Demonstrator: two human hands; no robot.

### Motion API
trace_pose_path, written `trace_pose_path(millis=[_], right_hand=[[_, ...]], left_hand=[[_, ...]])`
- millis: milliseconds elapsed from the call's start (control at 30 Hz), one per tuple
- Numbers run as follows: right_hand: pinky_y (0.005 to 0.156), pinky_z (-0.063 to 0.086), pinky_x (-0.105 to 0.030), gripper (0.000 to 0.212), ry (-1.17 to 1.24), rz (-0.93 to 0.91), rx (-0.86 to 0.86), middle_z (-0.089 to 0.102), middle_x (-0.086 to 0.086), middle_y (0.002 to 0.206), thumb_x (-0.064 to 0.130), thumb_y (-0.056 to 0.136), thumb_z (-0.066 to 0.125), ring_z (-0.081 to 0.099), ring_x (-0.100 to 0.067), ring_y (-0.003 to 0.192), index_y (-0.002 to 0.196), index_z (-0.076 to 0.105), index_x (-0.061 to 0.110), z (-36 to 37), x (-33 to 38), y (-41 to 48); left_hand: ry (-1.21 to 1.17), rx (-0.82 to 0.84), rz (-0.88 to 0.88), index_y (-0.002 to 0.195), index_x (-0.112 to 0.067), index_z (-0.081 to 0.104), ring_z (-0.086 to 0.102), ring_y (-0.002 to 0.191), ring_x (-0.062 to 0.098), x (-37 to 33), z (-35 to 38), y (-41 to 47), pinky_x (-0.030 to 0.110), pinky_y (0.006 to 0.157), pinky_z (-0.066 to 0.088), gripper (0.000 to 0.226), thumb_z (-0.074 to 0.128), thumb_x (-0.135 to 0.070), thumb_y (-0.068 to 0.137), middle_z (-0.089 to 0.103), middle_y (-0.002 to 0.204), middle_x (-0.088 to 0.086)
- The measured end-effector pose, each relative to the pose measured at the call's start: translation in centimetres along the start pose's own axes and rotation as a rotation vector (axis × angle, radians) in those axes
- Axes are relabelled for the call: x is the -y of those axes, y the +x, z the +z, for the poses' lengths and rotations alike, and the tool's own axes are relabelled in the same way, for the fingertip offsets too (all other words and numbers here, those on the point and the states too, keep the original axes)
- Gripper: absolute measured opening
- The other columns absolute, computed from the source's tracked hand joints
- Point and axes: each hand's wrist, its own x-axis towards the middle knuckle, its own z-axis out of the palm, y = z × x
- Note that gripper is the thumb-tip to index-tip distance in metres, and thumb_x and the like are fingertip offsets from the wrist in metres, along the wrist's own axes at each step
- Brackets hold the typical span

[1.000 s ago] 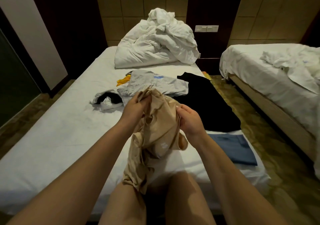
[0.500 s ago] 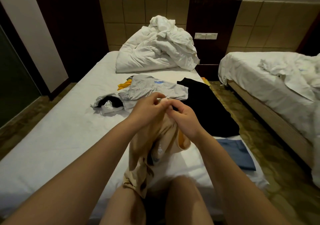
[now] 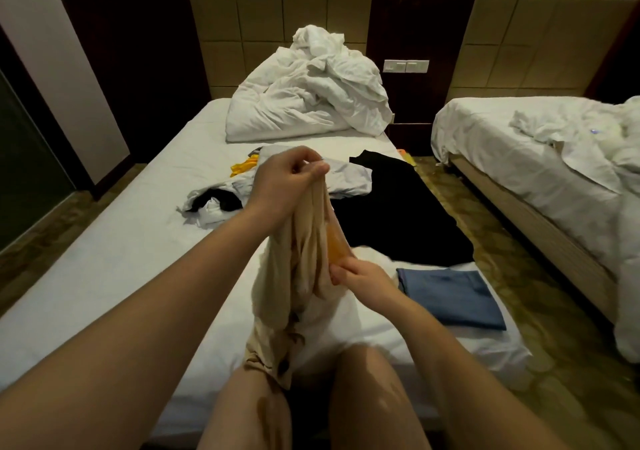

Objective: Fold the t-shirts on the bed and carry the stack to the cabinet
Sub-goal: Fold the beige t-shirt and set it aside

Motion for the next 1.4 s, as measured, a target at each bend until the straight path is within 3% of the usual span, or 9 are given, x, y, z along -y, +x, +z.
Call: trace_pose_path(millis=[200, 333, 433, 600, 833, 933, 1067, 1200, 1400], right_hand=[[0.081, 0.035, -0.035, 0.027, -0.573, 0.038, -0.236, 0.06, 0.001, 0.103, 0.042, 0.093, 0.044, 0.049, -0.028, 0.106, 0.093, 0.065, 0.025, -1.5, -1.8, 0.3], [0.069, 0.043, -0.034, 0.019, -0.124, -0.037, -0.548, 0.065, -0.004, 0.083, 0.035, 0.083, 0.062, 0.061, -0.027, 0.085, 0.092, 0.066, 0.018, -4.4, -2.0, 1.0], [0.072, 0.049, -0.029, 0.027, 0.213, 0.017, -0.359, 0.064, 0.002, 0.083, 0.042, 0.082, 0.066, 0.06, -0.014, 0.079, 0.104, 0.061, 0.027, -6.0, -0.7, 0.7], [0.063, 0.039, -0.026, 0.021, -0.077, 0.003, -0.351, 0.058, 0.007, 0.067, 0.027, 0.084, 0.061, 0.056, -0.01, 0.069, 0.066, 0.069, 0.023, -5.9, 0.3, 0.8], [0.064, 0.027, -0.033, 0.024, 0.457, 0.132, -0.621, 0.047, -0.017, 0.076, 0.019, 0.088, 0.049, 0.041, -0.023, 0.071, 0.07, 0.054, 0.003, -11.3, 3.1, 1.1], [0.067, 0.032, -0.032, 0.027, 0.452, -0.05, -0.681, 0.049, -0.005, 0.072, 0.017, 0.093, 0.045, 0.043, -0.016, 0.068, 0.068, 0.05, 0.01, -15.3, 6.0, 0.7], [0.057, 0.037, -0.011, 0.026, 0.382, -0.288, -0.617, 0.051, 0.006, 0.072, 0.027, 0.098, 0.044, 0.046, -0.003, 0.066, 0.077, 0.054, 0.016, -18.9, 9.0, -0.7], [0.067, 0.044, -0.02, 0.035, 0.425, -0.246, -0.398, 0.058, 0.003, 0.076, 0.039, 0.098, 0.041, 0.054, -0.01, 0.072, 0.076, 0.06, 0.02, -21.3, 9.6, -1.2], [0.056, 0.049, -0.013, 0.02, 0.259, -0.153, -0.103, 0.063, -0.005, 0.084, 0.002, 0.094, 0.047, 0.057, -0.012, 0.074, 0.102, 0.064, -0.002, -23.2, 11.5, -2.9]], left_hand=[[0.077, -0.064, 0.072, 0.086, -0.023, 0.066, 0.049, 0.065, -0.012, -0.2, -2.1, 1.3, 0.006, 0.064, 0.036, 0.003, 0.065, -0.025, 0.085, 0.059, 0.079, -0.005], [0.135, -0.114, 0.052, 0.09, -0.026, 0.066, 0.05, 0.075, -0.005, -0.3, -4.0, 1.8, 0.007, 0.071, 0.037, 0.007, 0.061, -0.03, 0.087, 0.058, 0.085, -0.015], [0.156, -0.133, 0.066, 0.09, -0.027, 0.066, 0.05, 0.079, -0.001, -0.8, -4.8, 1.9, 0.005, 0.071, 0.035, 0.007, 0.061, -0.031, 0.088, 0.058, 0.087, -0.015], [0.191, -0.071, 0.13, 0.093, -0.029, 0.066, 0.051, 0.082, 0.002, -2.3, -4.5, 1.4, 0.003, 0.072, 0.033, 0.007, 0.063, -0.029, 0.086, 0.06, 0.093, -0.011], [0.26, -0.063, 0.125, 0.085, -0.029, 0.066, 0.05, 0.076, 0.003, -2.9, -6.8, 1.7, 0.007, 0.069, 0.034, 0.004, 0.063, -0.03, 0.086, 0.059, 0.083, -0.01], [0.25, -0.086, 0.133, 0.081, -0.03, 0.065, 0.053, 0.081, 0.009, -3.6, -7.9, 2.8, 0.021, 0.075, 0.04, 0.009, 0.06, -0.03, 0.088, 0.061, 0.087, -0.003], [0.156, -0.152, 0.126, 0.092, -0.012, 0.068, 0.053, 0.083, 0.015, -4.9, -9.5, 4.3, 0.032, 0.078, 0.044, 0.02, 0.055, -0.029, 0.091, 0.063, 0.089, 0.007], [0.102, -0.132, 0.105, 0.094, -0.017, 0.066, 0.051, 0.078, 0.006, -5.8, -10.9, 4.4, 0.02, 0.07, 0.04, 0.017, 0.052, -0.027, 0.094, 0.057, 0.082, -0.01], [0.096, -0.162, 0.119, 0.101, -0.016, 0.061, 0.046, 0.077, 0.001, -8.6, -13.6, 4.2, 0.014, 0.063, 0.035, 0.018, 0.048, -0.026, 0.095, 0.053, 0.086, -0.006]])
